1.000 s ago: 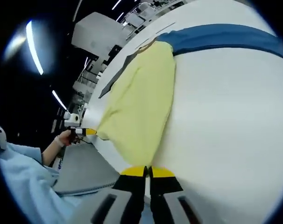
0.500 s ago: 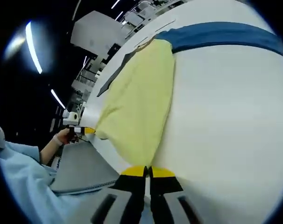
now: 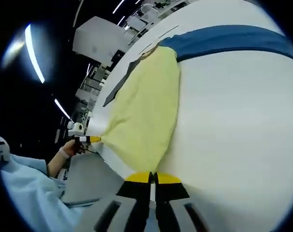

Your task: Fold the garment on the visible template until the final outline fits inside the template.

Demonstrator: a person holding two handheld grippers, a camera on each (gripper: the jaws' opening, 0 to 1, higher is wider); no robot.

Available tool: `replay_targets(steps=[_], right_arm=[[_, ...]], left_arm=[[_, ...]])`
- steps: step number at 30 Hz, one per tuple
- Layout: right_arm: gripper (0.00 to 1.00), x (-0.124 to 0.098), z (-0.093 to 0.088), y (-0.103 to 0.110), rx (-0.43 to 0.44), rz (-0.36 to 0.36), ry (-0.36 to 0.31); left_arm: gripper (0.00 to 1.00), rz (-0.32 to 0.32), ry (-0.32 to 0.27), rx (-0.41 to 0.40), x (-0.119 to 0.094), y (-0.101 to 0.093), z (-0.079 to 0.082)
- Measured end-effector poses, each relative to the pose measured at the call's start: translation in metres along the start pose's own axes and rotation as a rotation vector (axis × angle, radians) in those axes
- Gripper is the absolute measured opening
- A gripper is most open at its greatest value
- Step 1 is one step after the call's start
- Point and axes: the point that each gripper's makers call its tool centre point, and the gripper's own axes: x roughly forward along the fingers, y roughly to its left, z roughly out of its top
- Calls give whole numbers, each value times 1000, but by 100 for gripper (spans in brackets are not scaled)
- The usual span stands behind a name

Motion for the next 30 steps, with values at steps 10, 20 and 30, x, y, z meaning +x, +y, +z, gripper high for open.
replay_targets(steps=[10, 20, 30], right_arm=[[0, -5, 6, 1, -9, -11, -14], [0, 4, -8, -13, 9, -36, 13], [8, -1, 1, -16, -240, -62, -45]], left_arm=[[0, -3, -12, 16, 2, 3, 8], [0, 56, 77, 75, 12, 15, -18], [5, 48, 45, 213, 11, 7, -19]])
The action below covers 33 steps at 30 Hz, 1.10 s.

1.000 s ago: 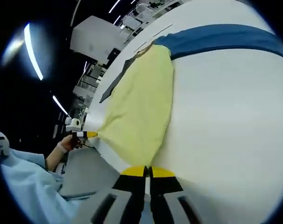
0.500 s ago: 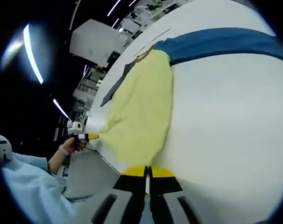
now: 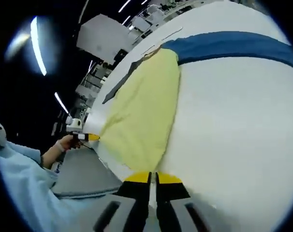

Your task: Fold the garment on the visible template until the final outline fits inside the template.

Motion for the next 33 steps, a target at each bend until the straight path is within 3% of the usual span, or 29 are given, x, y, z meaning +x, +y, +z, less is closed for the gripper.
replay_targets(steps=[2, 4, 6, 8, 9, 11, 13, 14, 15, 16, 18, 20, 28, 31, 33], right_arm=[[21, -5, 5, 4, 12, 7, -27], [28, -10, 18, 3, -43, -15, -106], [39, -15, 28, -3, -73, -43, -153], [53, -18, 34, -7, -99, -68, -188], [59, -20, 38, -9, -107, -87, -205], [73, -23, 46, -16, -122, -115, -237], [87, -27, 56, -24, -139, -155, -277], [93, -29, 60, -28, -141, -169, -294], [99, -32, 65, -32, -151, -185, -317], [100, -36, 69, -40, -158, -224, -333], [100, -41, 73, -47, -151, -250, -334], [100, -46, 80, -54, -143, -268, -357], [100, -64, 90, -77, -126, -325, -382], [100, -74, 96, -93, -135, -398, -402], [100, -81, 103, -103, -125, -438, -432]], left_arm=[[14, -10, -30, 9, -4, -4, 4], [21, -13, -58, 29, -9, -5, 9], [27, -7, -116, 100, -14, -5, 20], [42, -13, -156, 139, -17, -3, 30], [55, -17, -193, 175, -18, -4, 38], [72, -13, -193, 194, -19, -4, 42], [83, -26, -260, 273, -22, -7, 58], [88, -23, -249, 261, -22, -5, 58], [95, -10, -278, 285, -23, -4, 67], [99, -1, -283, 295, -23, -4, 71], [98, -8, -320, 359, -25, -8, 83], [99, -11, -306, 358, -25, -9, 86], [99, -14, -347, 380, -25, -14, 101], [99, -4, -353, 388, -25, -14, 103], [99, -7, -359, 382, -24, -24, 102]])
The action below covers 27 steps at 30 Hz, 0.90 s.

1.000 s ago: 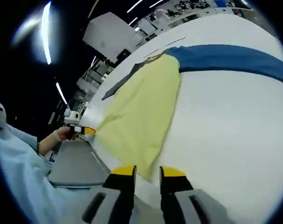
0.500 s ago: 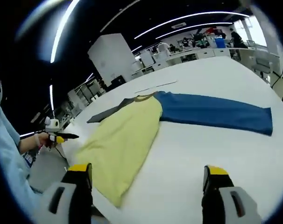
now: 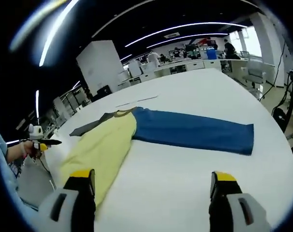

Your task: Fold the garment on the visible template until the final outline fits inside the template.

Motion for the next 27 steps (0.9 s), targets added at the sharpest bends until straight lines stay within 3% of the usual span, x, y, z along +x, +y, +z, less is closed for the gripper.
replay_targets(steps=[5, 7, 10, 15, 19, 27], right_arm=[[98, -2, 17, -39, 16, -128, -44], [97, -1, 23, -53, -4, -159, -53], [91, 0, 28, -73, 37, -175, -60], [80, 4, 24, -102, 114, -233, -60], [71, 10, 19, -129, 156, -276, -55], [63, 16, 21, -137, 229, -293, -75]], left_arm=[[99, 4, -6, -1, -1, -10, 3], [99, 6, -9, -8, -2, -10, 4], [97, 15, -3, -9, -2, -13, 4], [95, 30, 0, -20, -1, -19, 3], [93, 34, 10, -32, -3, -10, -2], [90, 51, 22, -54, -12, 10, -11]])
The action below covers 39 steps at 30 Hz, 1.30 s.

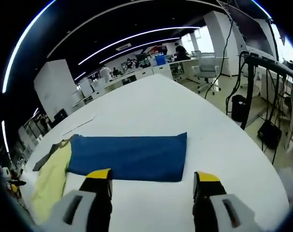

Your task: Fold the garment on the visible template until the final outline fits inside the template.

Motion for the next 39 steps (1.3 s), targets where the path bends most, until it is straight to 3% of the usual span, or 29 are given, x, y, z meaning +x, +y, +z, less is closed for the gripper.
replay_targets(steps=[7, 12, 16, 25, 28, 31, 39], right_arm=[[51, 3, 1, 6, 16, 4, 0], [34, 3, -1, 8, 34, -8, 2], [14, 2, 0, -3, 138, -55, -2], [8, 1, 8, -11, 206, -68, -30], [2, 1, 10, -15, 271, -69, -44], [2, 0, 10, -18, 354, -67, -59], [0, -2, 14, -12, 344, -57, -58]], left_arm=[[88, 6, 0, -11, 0, 4, -2], [87, 2, 2, -16, 2, 1, -5], [85, -1, 14, -10, 2, -2, -8], [83, -3, 21, -13, 1, -6, -15], [81, -5, 25, -13, 1, -7, -17], [81, -4, 31, -11, 2, -7, -19], [79, -7, 23, -11, 2, -9, -17]])
